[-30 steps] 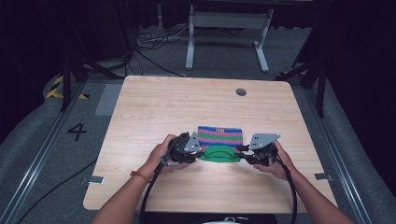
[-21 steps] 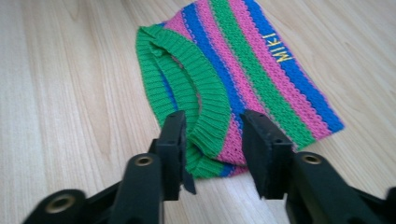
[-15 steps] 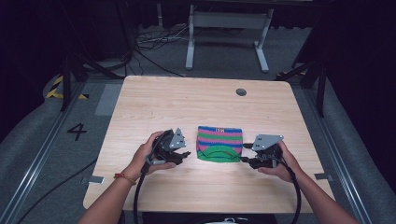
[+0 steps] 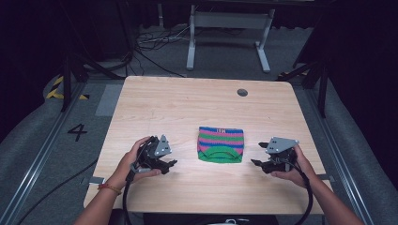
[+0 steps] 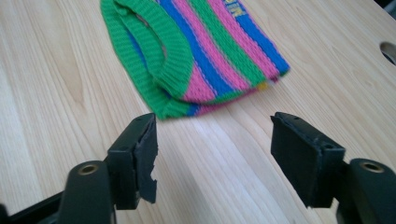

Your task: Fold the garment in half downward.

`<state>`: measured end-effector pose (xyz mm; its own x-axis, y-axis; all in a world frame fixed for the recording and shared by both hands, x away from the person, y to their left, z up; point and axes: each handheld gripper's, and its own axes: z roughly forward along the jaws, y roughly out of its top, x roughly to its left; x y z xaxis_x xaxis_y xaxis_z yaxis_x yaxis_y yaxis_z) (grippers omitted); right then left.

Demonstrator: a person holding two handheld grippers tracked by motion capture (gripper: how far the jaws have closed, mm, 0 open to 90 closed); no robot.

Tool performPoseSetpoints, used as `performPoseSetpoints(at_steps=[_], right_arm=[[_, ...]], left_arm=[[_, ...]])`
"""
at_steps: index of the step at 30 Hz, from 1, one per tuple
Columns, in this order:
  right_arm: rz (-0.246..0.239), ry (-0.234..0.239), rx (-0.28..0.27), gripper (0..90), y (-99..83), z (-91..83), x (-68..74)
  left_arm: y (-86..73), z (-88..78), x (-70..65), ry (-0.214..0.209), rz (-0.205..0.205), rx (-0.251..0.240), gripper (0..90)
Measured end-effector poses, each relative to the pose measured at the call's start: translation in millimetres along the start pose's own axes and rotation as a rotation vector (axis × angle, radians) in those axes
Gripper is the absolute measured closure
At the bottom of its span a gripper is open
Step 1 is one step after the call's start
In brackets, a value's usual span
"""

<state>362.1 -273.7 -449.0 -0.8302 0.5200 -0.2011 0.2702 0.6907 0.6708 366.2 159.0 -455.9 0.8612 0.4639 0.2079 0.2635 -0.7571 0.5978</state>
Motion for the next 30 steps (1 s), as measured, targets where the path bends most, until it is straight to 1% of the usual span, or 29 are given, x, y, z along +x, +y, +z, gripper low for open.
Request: performPoseSetpoints(at_steps=[2,4,6,9,11,12,14,15,17,20,22,24,28,29,30], right_arm=[[0.003,0.001,0.001,31.0,-4.9,-4.1,-1.1],[0.013,-0.008,0.002,30.2,-9.3,-7.3,-1.5],[0.028,-0.018,0.006,29.4,-14.8,-10.3,-2.3],[0.036,-0.029,0.013,28.5,-23.0,-13.2,-3.8],[0.041,-0.03,0.012,28.3,-25.7,-14.0,-4.0],[0.047,-0.031,0.014,28.1,-28.4,-14.8,-4.1],[0.059,-0.035,0.018,27.5,-35.9,-18.0,-5.2],[0.063,-0.042,0.02,27.2,-38.6,-19.5,-5.5],[0.066,-0.055,0.021,26.6,-43.5,-22.7,-6.4],[0.092,-0.063,0.014,25.4,-52.6,-29.0,-8.3],[0.112,-0.066,0.008,25.0,-60.2,-33.4,-10.5],[0.131,-0.073,0.008,24.7,-68.9,-36.6,-13.5],[0.157,-0.079,0.012,24.5,-83.0,-40.3,-18.4],[0.157,-0.079,0.012,24.5,-83.0,-40.3,-18.4],[0.158,-0.083,0.015,24.3,-86.9,-40.6,-19.7]], left_arm=[[-5.2,-1.5,0.9,0.001,-0.013,0.004,23.8],[-10.1,-2.7,1.4,0.002,-0.027,0.002,23.7],[-14.2,-4.2,2.2,0.0,-0.039,0.011,22.8],[-18.4,-7.3,3.1,0.005,-0.052,0.016,22.8],[-19.7,-8.4,4.0,0.007,-0.051,0.016,22.8],[-21.5,-10.7,4.8,0.009,-0.055,0.024,22.8],[-23.7,-15.6,6.3,0.026,-0.049,0.037,22.7],[-25.3,-18.2,7.1,0.033,-0.056,0.034,22.5],[-29.1,-21.7,8.5,0.033,-0.078,0.027,22.6],[-36.7,-24.0,8.2,0.04,-0.104,0.016,22.5],[-42.2,-25.1,7.4,0.037,-0.11,0.016,22.1],[-50.8,-26.9,5.1,0.031,-0.132,0.004,21.9],[-65.0,-30.4,2.7,0.018,-0.148,0.011,21.0],[-65.0,-30.4,2.7,0.018,-0.148,0.011,20.5],[-70.2,-31.1,2.6,0.016,-0.156,0.015,20.5]])
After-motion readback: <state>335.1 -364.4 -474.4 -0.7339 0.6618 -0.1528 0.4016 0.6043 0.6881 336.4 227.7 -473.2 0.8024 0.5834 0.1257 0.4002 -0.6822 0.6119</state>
